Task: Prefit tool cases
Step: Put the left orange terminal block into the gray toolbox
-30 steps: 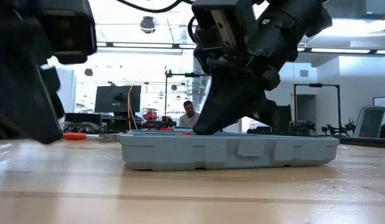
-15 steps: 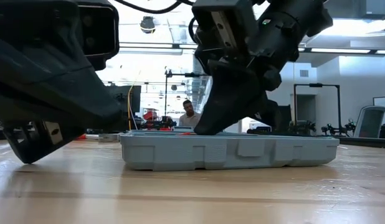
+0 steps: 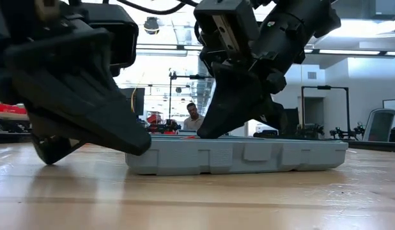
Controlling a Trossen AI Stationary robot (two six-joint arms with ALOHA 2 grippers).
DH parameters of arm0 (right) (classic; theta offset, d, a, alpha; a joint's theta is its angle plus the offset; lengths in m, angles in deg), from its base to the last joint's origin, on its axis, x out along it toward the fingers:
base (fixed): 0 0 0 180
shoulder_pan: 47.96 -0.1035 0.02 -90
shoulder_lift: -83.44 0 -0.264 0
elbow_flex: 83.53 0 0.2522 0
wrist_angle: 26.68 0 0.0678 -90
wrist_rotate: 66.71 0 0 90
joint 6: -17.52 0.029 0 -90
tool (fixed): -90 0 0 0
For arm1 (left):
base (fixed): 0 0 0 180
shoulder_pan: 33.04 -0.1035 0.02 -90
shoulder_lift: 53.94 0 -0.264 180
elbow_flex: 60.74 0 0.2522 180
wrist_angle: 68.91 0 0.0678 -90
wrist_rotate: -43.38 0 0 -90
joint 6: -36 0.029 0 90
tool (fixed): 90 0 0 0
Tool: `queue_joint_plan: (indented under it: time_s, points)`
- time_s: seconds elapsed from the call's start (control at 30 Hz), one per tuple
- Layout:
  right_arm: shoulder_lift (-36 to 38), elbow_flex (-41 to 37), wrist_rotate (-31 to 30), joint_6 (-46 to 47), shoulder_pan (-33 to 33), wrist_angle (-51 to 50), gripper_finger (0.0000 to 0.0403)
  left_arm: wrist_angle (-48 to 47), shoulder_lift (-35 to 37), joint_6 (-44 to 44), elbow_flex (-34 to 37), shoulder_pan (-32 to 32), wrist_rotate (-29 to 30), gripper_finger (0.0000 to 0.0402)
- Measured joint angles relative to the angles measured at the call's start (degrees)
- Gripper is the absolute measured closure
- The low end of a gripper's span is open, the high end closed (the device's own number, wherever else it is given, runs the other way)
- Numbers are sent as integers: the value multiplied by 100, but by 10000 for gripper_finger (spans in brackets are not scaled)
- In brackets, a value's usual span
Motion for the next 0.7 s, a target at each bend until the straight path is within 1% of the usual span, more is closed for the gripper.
queue_joint_plan:
  time_s: [0.33,0.7]
  points:
    - [0,0,-1,-4,10,21,403,-69,-6,133,4,-149,32,401]
    - [-2,0,12,-136,157,124,403,-70,-10,185,7,-162,34,401]
